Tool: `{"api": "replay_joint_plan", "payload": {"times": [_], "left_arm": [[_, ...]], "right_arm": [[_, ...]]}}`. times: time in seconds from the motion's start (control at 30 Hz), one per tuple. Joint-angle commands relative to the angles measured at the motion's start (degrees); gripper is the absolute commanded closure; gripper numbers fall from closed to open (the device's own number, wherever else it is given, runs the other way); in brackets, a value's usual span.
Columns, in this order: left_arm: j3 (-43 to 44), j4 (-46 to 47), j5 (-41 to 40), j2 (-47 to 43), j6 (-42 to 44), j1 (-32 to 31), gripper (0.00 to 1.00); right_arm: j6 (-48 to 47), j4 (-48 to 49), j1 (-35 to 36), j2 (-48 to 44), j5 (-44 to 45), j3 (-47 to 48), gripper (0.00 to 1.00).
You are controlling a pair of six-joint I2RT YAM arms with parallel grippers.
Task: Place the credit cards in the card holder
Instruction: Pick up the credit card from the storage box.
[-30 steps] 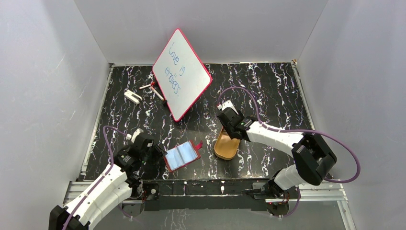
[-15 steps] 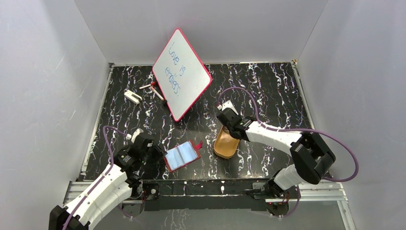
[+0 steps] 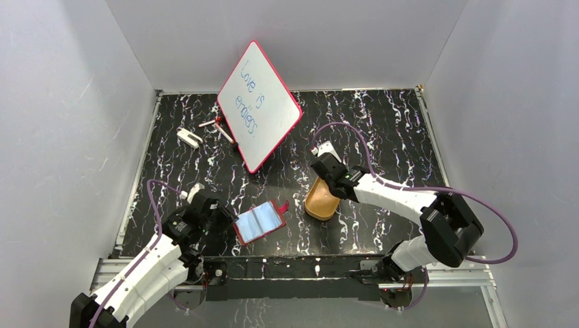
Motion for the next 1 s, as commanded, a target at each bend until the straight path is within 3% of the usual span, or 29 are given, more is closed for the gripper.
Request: {"api": "replay_joint_plan", "payload": {"times": [0.0,0.4,0.97], "left_arm": [[-0.3,-0.2,0.3,-0.2,0.4,-0.1,0.76],[-0.3,-0.2,0.4,-0.3,0.4,-0.1,0.76],[-0.4,0.0,0.9,-0.2,0.5,-0.2,0.76]], "right_arm": [[-0.2,0.0,-0.1,-2.9,1.7,1.1,0.80],[-0.3,0.1,-0.1,-3.5,-2.3,0.8,1.00],[7.5,3.4,-4.1,-11.0,-13.2,-4.3,1.00]]}}
